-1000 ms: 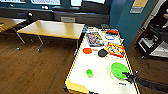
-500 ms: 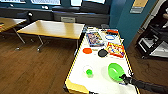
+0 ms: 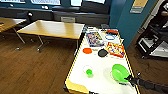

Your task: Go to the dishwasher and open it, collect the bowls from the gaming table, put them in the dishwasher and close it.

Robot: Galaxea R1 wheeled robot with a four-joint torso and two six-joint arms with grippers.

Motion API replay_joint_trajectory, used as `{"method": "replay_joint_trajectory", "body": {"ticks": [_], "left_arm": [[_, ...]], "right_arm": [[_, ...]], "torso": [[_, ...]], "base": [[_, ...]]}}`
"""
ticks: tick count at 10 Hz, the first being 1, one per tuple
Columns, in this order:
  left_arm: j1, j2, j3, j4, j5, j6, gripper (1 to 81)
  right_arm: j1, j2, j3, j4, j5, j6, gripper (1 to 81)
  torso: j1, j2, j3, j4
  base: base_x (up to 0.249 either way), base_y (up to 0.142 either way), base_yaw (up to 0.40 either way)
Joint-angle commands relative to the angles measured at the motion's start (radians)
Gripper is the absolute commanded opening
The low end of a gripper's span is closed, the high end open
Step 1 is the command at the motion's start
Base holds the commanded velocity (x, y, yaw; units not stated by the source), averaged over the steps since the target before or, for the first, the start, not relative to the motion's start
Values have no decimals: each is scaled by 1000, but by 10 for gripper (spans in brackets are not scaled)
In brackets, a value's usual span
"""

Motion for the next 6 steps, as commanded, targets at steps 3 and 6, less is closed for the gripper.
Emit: {"method": "replay_joint_trajectory", "body": {"ticks": [3, 6], "left_arm": [[-3, 37, 8, 0, 59, 6, 811], [-3, 42, 8, 0, 58, 9, 811]], "right_arm": [[318, -587, 410, -49, -288, 12, 10], [211, -773, 556, -196, -350, 10, 10]], "torso": [[0, 0, 0, 0], [0, 0, 0, 0]], "base": [[0, 0, 0], [0, 0, 0]]}}
